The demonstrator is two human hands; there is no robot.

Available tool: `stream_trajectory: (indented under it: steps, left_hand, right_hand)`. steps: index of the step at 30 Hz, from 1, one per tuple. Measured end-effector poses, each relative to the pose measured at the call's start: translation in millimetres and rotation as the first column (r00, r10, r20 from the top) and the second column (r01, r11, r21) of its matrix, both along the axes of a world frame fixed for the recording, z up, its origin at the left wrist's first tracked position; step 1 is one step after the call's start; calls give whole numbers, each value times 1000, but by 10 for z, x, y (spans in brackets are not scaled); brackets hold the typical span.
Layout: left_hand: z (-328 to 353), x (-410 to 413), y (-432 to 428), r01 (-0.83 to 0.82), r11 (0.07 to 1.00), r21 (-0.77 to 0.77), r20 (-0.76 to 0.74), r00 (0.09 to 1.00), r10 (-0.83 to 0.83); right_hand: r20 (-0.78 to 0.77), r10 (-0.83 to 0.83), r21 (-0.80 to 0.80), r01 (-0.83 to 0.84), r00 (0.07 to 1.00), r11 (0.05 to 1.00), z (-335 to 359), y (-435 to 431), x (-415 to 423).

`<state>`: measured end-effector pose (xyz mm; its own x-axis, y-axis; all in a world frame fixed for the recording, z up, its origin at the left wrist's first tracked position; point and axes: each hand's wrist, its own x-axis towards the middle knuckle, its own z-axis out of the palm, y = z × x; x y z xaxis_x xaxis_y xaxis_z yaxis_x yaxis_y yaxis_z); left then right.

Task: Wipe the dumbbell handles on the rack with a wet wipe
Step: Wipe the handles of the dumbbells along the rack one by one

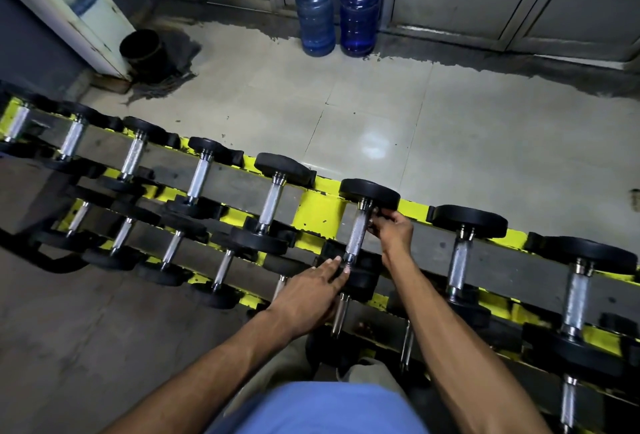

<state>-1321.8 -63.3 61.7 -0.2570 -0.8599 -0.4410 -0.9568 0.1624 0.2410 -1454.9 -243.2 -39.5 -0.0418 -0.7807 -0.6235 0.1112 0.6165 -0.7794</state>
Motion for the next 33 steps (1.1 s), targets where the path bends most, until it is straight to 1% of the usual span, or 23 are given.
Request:
stream_trajectory:
  steps: [2,3,4,6,7,8,10,11,13,16,17,19,22,24,25,26,27,28,30,32,33]
  left_hand:
    - [-15,22,-5,7,1000,-3,4,1000,-7]
    - [-27,33,-6,10,1000,-6,6,1000,-10]
    - [-38,41,-7,13,1000,-6,7,1000,-13]
    - [-50,43,-13,19,1000,-3,15,1000,-19]
    - [-56,37,-19,22,1000,-7,18,1000,-21]
    - [-58,33,-26,22,1000,-11,19,1000,-21]
    - [-48,29,-39,21,1000,-16,20,1000,-21]
    - [-46,33,-38,24,1000,-18,22,999,-23]
    - [-46,34,-23,30,999,-17,26,999,-29]
    - [-72,17,-7,15,1000,-26,26,1000,-15]
    - [-80,14,-13,10,1000,-29,26,1000,-10]
    - [-87,7,-24,5,999,-32,28,1000,-5]
    - [-72,-4,-14,5,1000,-27,26,1000,-4]
    - [-64,-10,-5,-2,1000,-32,18,1000,2]
    - [-63,-12,1,-4,999,-35,16,1000,5]
    - [-60,-13,7,-7,999,-36,18,1000,7]
    - [-59,-13,14,-10,999,-34,20,1000,10]
    - [-60,-10,18,-12,999,-34,23,1000,12]
    - [-73,-2,18,-11,999,-36,27,1000,12]
    - [-88,5,18,-5,999,-38,30,1000,6]
    - [-96,9,18,-3,999,-34,35,999,5]
  right_hand:
    - [-116,4,-41,-9,993,999,22,8,12]
    - [-190,37,-63,-50,981,997,24,66,14]
    - [-278,96,-69,-119,956,990,32,163,-3]
    - [-411,239,3,-260,880,966,39,395,-60]
    - [-420,304,51,-312,855,949,16,469,-93]
    - [-395,343,89,-337,852,937,-4,479,-119]
    - [-367,337,114,-317,867,941,21,368,-106]
    - [-379,329,109,-311,865,944,43,298,-87]
    - [-462,378,101,-376,802,921,74,309,-54]
    - [-496,545,137,-559,676,818,20,529,-81]
    - [-500,570,138,-590,652,795,4,558,-98]
    - [-516,581,139,-608,629,782,46,526,-116]
    - [-611,539,59,-646,580,761,155,561,-152]
    - [-657,514,-28,-698,552,715,181,622,-216]
    - [-675,511,-70,-736,532,674,193,627,-251]
    - [-706,518,-99,-791,483,603,226,608,-273]
    - [-750,527,-108,-860,400,499,263,571,-279]
    - [-805,520,-92,-925,288,370,322,530,-260]
    - [-883,465,-13,-992,69,124,456,443,-177]
    - [-907,414,61,-997,-77,-53,551,368,-70]
    - [-925,351,97,-985,-143,-145,573,340,-11]
